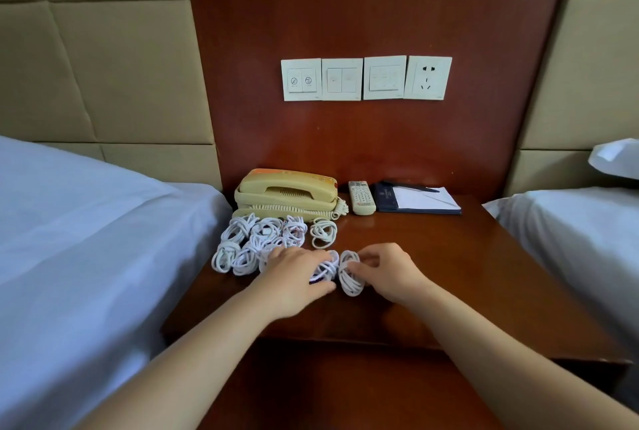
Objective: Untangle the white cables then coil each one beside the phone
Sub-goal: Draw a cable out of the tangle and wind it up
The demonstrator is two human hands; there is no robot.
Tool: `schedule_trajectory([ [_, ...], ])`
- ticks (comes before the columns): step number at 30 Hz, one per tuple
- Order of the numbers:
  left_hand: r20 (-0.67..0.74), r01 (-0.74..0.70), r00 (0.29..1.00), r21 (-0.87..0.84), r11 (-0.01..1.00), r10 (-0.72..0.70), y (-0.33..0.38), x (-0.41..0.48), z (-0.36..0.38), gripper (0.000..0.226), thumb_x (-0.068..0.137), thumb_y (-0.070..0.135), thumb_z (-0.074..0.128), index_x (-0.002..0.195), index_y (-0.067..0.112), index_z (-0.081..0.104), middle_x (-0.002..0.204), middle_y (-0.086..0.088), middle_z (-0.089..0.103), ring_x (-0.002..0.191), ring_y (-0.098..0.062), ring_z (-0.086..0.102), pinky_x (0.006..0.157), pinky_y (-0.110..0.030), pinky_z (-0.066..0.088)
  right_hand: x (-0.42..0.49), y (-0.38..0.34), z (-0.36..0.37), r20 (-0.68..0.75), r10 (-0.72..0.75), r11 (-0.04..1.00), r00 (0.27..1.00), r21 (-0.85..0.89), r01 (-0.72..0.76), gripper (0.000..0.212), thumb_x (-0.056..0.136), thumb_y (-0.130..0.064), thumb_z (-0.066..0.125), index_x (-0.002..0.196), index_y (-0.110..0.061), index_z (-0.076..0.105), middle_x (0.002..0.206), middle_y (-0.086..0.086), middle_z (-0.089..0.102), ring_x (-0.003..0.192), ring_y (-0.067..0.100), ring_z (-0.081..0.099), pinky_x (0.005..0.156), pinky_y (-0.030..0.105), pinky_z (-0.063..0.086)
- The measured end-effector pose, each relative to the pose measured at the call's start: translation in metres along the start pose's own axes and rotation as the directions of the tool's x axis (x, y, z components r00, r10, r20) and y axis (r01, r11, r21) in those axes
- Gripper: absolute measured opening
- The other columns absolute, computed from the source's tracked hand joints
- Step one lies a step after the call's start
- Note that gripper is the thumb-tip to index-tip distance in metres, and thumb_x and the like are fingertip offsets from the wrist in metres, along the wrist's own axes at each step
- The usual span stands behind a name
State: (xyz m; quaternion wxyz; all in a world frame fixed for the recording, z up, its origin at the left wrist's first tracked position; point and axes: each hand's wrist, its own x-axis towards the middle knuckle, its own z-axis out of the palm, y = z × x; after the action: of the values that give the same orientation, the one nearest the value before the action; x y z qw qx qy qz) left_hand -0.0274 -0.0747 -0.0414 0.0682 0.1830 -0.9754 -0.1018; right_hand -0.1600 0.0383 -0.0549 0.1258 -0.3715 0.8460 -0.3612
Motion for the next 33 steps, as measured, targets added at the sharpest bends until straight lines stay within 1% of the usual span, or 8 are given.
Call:
schedule_trajectory([
  [2,0.027,0.008,1.0,-0.173,0.985,-0.004,0.005,-0.006,0.006,0.045,0.097,0.031,0.046,0.141,0.026,0.037,0.138,-0.004,0.049,0.126,-0.02,0.044,0.104,-0.033,0.035,-0.01,0.006,-0.006,0.004,0.004,1.0,1.0,0.005,-0.004,0.034,0.088,-0.033,0.063,0.116,-0.014,0.063,0.109,0.002,0.066,0.098,0.015,0.06,0.076,0.025,0.046],
  [6,0.088,0.089,0.994,-0.363,0.927,-0.062,0.015,-0.009,0.01,0.058,0.097,0.03,0.048,0.148,0.023,0.022,0.143,-0.009,0.045,0.13,-0.022,0.043,0.103,-0.03,0.036,-0.027,0.017,-0.012,-0.02,-0.011,1.0,1.0,0.019,0.012,0.037,0.087,-0.034,0.065,0.118,-0.014,0.063,0.107,0.0,0.067,0.096,0.012,0.061,0.078,0.022,0.046],
  [10,0.063,0.235,0.965,-0.65,0.723,-0.256,0.029,-0.014,0.012,0.053,0.094,0.032,0.055,0.141,0.014,0.04,0.131,-0.007,0.056,0.115,-0.015,0.054,0.087,-0.023,0.041,-0.042,0.019,-0.013,-0.058,-0.016,1.0,0.998,0.002,0.017,0.034,0.087,-0.034,0.065,0.117,-0.017,0.061,0.101,-0.003,0.066,0.093,0.011,0.061,0.076,0.022,0.047],
  [16,-0.071,0.234,0.907,-0.735,0.636,-0.416,0.042,-0.03,0.023,0.031,0.086,0.019,0.067,0.117,0.012,0.065,0.111,-0.006,0.067,0.096,-0.01,0.061,0.082,-0.019,0.043,-0.068,0.014,-0.009,-0.161,-0.029,1.0,0.987,0.006,0.03,0.027,0.087,-0.034,0.065,0.108,-0.018,0.059,0.091,-0.007,0.063,0.086,0.011,0.059,0.072,0.022,0.045],
  [24,0.004,0.187,0.9,-0.907,0.377,-0.435,0.05,-0.082,0.013,0.022,0.082,0.01,0.071,0.103,0.014,0.067,0.096,-0.001,0.07,0.088,-0.008,0.066,0.067,-0.013,0.049,-0.121,0.01,-0.007,-0.257,-0.084,0.956,0.963,0.252,0.151,0.011,0.083,-0.027,0.071,0.085,-0.023,0.061,0.067,-0.009,0.067,0.06,0.002,0.062,0.053,0.009,0.043],
  [26,0.036,0.201,0.918,-0.9,0.386,-0.394,0.043,-0.101,0.013,0.022,0.083,0.01,0.07,0.104,0.013,0.069,0.097,-0.003,0.072,0.09,-0.01,0.067,0.071,-0.016,0.049,-0.135,0.006,-0.003,-0.204,-0.123,0.936,0.971,0.301,0.182,0.013,0.083,-0.023,0.072,0.08,-0.027,0.06,0.063,-0.008,0.067,0.057,0.0,0.062,0.052,0.012,0.044],
  [31,0.126,0.305,0.933,-0.772,0.557,-0.337,0.009,-0.132,0.01,0.021,0.079,0.01,0.073,0.101,0.01,0.07,0.095,-0.007,0.073,0.091,-0.014,0.068,0.077,-0.019,0.05,-0.15,-0.008,0.024,-0.031,-0.173,0.927,0.984,0.332,0.174,0.017,0.08,-0.02,0.074,0.082,-0.021,0.057,0.066,0.0,0.069,0.056,0.002,0.058,0.057,0.022,0.046],
  [33,0.138,0.331,0.927,-0.738,0.587,-0.349,-0.003,-0.136,0.01,0.017,0.079,0.008,0.074,0.095,0.01,0.071,0.092,-0.008,0.073,0.084,-0.013,0.068,0.08,-0.022,0.052,-0.147,-0.011,0.037,0.005,-0.184,0.94,0.983,0.294,0.174,0.022,0.079,-0.019,0.075,0.077,-0.02,0.053,0.066,0.001,0.067,0.052,0.0,0.052,0.055,0.017,0.042],
])
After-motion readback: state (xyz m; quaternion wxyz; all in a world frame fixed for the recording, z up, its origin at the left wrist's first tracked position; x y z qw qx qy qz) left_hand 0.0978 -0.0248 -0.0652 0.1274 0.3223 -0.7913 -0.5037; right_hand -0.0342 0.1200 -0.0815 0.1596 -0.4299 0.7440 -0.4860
